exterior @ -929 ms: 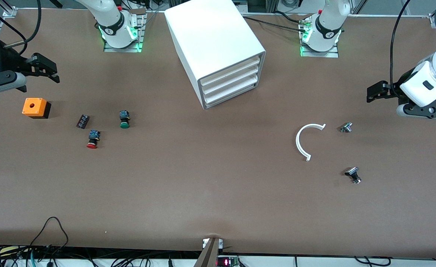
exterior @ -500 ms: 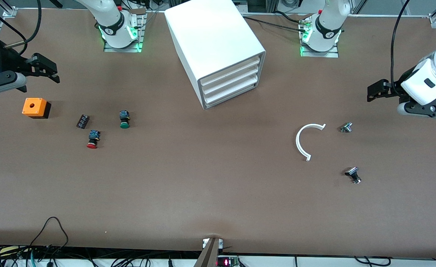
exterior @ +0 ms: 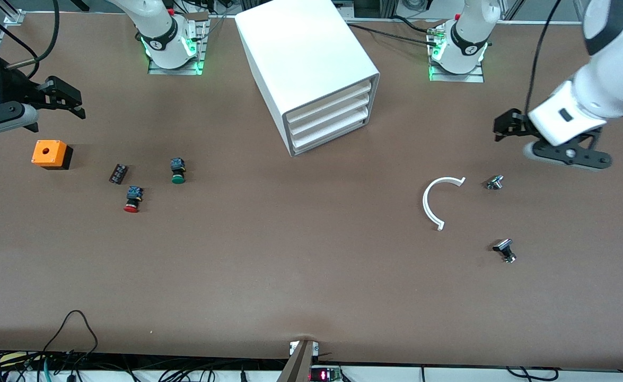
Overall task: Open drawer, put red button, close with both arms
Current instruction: 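Move the left gripper toward the white cabinet's top drawer front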
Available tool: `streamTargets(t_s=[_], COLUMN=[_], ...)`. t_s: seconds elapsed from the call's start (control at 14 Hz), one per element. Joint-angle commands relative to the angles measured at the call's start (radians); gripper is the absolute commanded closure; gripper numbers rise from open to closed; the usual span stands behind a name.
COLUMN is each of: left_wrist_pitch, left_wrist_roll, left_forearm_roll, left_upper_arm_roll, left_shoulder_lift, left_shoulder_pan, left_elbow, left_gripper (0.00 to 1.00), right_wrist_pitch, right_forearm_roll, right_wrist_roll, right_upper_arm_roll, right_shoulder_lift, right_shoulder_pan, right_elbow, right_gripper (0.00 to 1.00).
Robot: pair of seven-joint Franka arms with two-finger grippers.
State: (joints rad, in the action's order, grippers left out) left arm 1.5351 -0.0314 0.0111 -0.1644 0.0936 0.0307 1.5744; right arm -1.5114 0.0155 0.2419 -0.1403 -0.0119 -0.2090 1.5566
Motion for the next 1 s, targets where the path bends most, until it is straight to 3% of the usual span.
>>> streamTargets(t_s=[0.0,0.43,0.64,0.93], left_wrist_pitch=[-0.018,-0.056,-0.058,-0.058], left_wrist_roll=[-0.016,0.068,-0.078,-0.287], left_forearm_roll=[0.033,0.067,0.284,0.380], left_upper_arm_roll=[0.005,0.005,-0.001,-0.004], left_shoulder_lift=[0.014,0.121,0.172,0.256], left_shoulder_pan=[0.043,0.204,0.203,0.212], left_elbow=[-0.025,-0.085,-0.088,-0.088], left_gripper=[0.00,0.00,0.00,0.00], right_wrist_pitch=[0.010,0.010,0.010,0.010], right_forearm_roll=[-0.011,-0.011,-0.011,-0.011], right_wrist_roll=[-0.004,-0.004,-0.004,-0.004], right_upper_arm_roll=[0.001,0.001,0.001,0.001], right_shoulder_lift=[-0.010,-0.010,-0.008,-0.008], right_shoulder_pan=[0.000,0.000,0.000,0.000], right_elbow=[-0.021,-0.021,-0.021,-0.021], right_gripper=[0.00,0.00,0.00,0.00])
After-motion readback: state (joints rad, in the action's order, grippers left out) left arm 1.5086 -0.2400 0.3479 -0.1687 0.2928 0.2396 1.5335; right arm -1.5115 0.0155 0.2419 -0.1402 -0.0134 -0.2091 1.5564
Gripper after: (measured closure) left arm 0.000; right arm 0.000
